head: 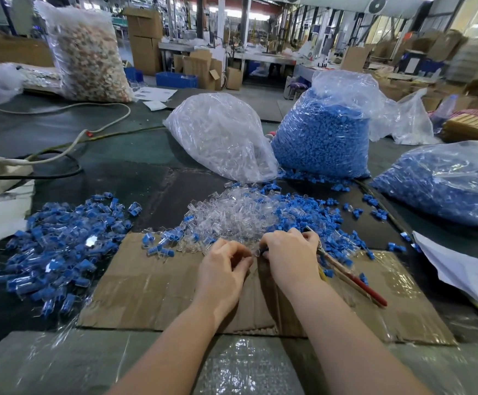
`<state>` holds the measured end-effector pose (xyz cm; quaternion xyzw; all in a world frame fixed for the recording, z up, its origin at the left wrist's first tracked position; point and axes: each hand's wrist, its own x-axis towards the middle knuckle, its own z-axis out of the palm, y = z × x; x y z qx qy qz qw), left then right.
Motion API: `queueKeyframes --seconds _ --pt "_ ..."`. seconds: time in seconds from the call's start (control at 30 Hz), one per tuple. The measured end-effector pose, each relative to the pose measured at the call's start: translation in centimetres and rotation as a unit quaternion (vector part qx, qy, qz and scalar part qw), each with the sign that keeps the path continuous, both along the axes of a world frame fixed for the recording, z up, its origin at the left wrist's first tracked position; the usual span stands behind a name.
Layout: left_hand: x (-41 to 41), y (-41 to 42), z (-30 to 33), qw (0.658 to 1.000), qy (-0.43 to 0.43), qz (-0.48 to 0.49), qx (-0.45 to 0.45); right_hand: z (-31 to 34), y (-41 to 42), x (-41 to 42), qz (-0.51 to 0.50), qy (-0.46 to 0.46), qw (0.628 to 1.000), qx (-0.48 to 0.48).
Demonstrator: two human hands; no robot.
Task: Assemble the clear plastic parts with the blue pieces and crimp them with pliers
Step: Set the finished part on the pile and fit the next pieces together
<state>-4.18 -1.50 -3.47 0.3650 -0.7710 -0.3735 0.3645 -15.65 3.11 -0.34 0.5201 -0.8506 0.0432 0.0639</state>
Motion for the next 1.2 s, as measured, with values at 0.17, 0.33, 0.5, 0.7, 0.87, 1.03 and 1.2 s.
queueKeyframes --seconds 0.17,0.33,0.5,0.7,0.87,1.03,1.2 --pt "0.0 -0.1 0.1 1.0 0.002 -0.003 0.0 -0.2 0.0 0.0 0.005 0.013 1.0 -0.024" --pt "0.1 -0.1 -0.1 1.0 0.017 -0.002 0.021 -0.9 1.2 0.5 -0.005 -0.031 0.99 -0.137" --pt "0.0 -0.2 -0.3 0.999 0.029 -0.005 0.043 -1.6 3.0 1.1 -0.01 -0.139 0.954 -0.264" --pt "0.1 0.0 -0.1 0.995 0.057 -0.024 0.084 -2.7 3.9 2.0 0.033 -0.242 0.898 -0.367" --pt "0.2 0.0 0.1 0.994 0.044 -0.039 0.093 -3.3 3.8 1.8 0.046 -0.306 0.871 -0.381" --pt "0.3 0.1 0.4 0.99 0.05 -0.057 0.118 -3.3 3.9 1.9 0.045 -0.278 0.886 -0.369" --pt "0.4 0.2 0.6 0.988 0.054 -0.063 0.131 -3.0 4.1 2.0 0.049 -0.268 0.894 -0.355"
